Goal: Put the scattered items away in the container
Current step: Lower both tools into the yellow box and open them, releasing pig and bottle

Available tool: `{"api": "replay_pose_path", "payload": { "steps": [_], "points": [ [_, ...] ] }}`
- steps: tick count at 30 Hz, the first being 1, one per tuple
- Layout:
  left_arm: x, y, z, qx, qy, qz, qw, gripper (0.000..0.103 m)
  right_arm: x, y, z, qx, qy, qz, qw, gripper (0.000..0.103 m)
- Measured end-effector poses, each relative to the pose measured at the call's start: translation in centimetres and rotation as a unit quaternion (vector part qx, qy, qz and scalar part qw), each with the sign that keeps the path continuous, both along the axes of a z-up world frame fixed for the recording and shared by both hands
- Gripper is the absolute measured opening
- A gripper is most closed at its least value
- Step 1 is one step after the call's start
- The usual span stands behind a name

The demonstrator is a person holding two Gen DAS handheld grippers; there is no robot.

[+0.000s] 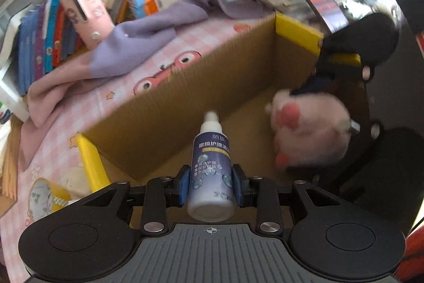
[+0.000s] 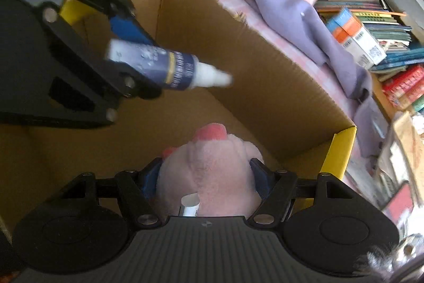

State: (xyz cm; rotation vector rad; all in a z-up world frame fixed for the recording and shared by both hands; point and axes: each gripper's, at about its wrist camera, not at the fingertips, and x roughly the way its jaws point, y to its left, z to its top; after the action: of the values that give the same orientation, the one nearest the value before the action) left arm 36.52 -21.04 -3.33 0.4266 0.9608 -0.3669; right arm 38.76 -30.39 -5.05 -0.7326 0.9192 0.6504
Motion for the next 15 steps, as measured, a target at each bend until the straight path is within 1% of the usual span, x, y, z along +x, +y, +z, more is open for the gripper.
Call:
{"api": "replay_pose_path", "payload": {
  "steps": [2,4,6,10,11,12,13,14,15],
  "points": [
    [-0.1,-0.2,-0.5,0.005,0.007,-0.004,1.0000,0.031,0.1,0.1,-0.1,0.000,0.003,-0.006,1.000,0.068],
    [-0.1,-0.3,-0.8,0.013,0.011,-0.009,0.9998,0.031,-0.2,0.5,-0.2,-0.005,-0.005,-0.001,1.000,0.068],
    [-0.2,-0.2,-0.7,0.012,0.010,-0.009,0.9998,0.031,-0.4,0.7,-0.3,-0.012,-0.009,0.004,1.000,0.069],
    [-0.2,-0.1,-0.5,0.009,0.004,0.000,0.9999,0.032,-0.3,0.4,-0.1,-0.005,-0.010,0.000,1.000,0.072],
    [-0.2,-0.1,-0.4,0.008,0.003,0.004,1.0000,0.035,-0.3,0.4,-0.1,-0.004,-0.014,-0.001,1.000,0.074],
    [-0.3,-0.1,-0.3,0.004,0.002,0.008,1.0000,0.035,-0.4,0.4,0.0,-0.002,-0.019,-0.002,1.000,0.076],
    [-0.4,0.0,-0.2,0.000,0.000,0.014,0.9999,0.040,-0.5,0.3,0.2,0.002,-0.026,-0.002,1.000,0.082],
    [-0.6,0.0,0.0,-0.003,-0.006,0.019,0.9998,0.047,-0.5,0.2,0.4,0.008,-0.032,-0.003,0.999,0.086],
    [-0.8,0.0,0.2,-0.009,-0.015,0.021,0.9996,0.050,-0.6,0.1,0.7,0.018,-0.037,-0.004,0.999,0.086]
  ]
}}
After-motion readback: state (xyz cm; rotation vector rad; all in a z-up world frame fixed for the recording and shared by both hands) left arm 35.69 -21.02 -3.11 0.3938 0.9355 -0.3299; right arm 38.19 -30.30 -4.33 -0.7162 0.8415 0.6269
